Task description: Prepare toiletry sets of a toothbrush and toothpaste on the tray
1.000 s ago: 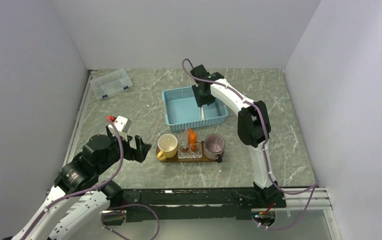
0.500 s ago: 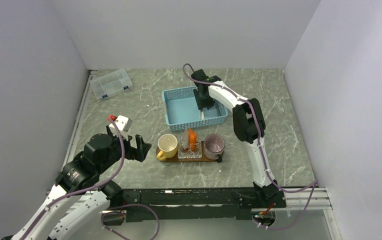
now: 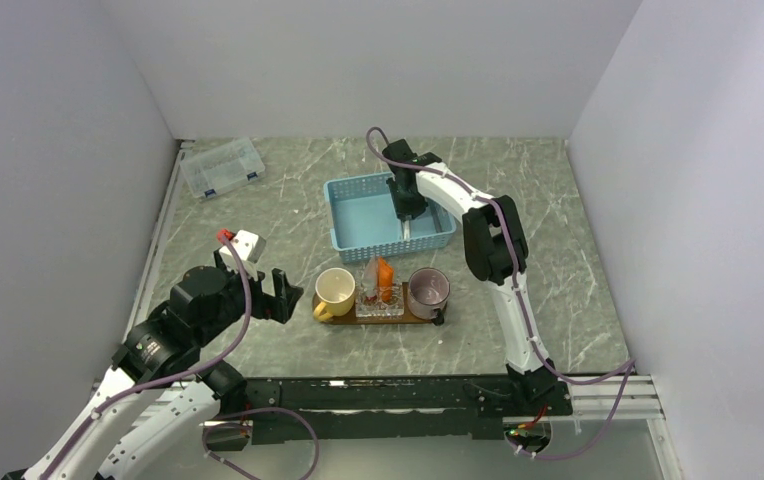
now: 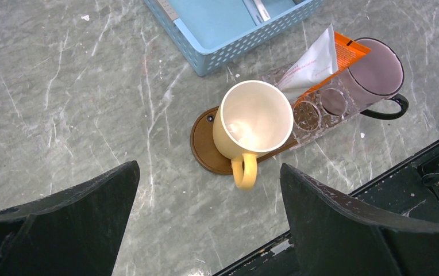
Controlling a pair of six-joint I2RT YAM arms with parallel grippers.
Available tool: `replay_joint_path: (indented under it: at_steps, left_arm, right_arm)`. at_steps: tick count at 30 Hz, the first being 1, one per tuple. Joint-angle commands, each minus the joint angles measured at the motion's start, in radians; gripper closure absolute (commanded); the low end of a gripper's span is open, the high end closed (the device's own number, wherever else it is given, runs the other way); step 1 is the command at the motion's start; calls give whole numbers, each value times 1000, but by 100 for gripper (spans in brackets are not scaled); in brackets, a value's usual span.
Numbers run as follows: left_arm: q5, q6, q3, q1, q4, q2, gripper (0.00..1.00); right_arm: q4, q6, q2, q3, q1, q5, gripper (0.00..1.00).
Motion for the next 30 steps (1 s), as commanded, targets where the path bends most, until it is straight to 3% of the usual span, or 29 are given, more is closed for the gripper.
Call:
replay_joint_path:
  at_steps: [1, 10, 15, 30]
  left_arm:
    - [-18, 12, 12, 1, 23, 2, 1]
    - [-16, 12, 12, 0, 22, 0, 1]
    - [-20, 10, 12, 1, 22, 0, 1]
    - [-22, 6, 14, 1, 18, 5, 1]
  right_arm:
    - [8, 5, 16, 9, -4, 39, 72]
    - [-2, -4, 17, 7, -4, 44, 99]
    - [-14, -4, -15, 36, -4, 39, 100]
    - [71, -6, -240, -90, -3, 33, 100]
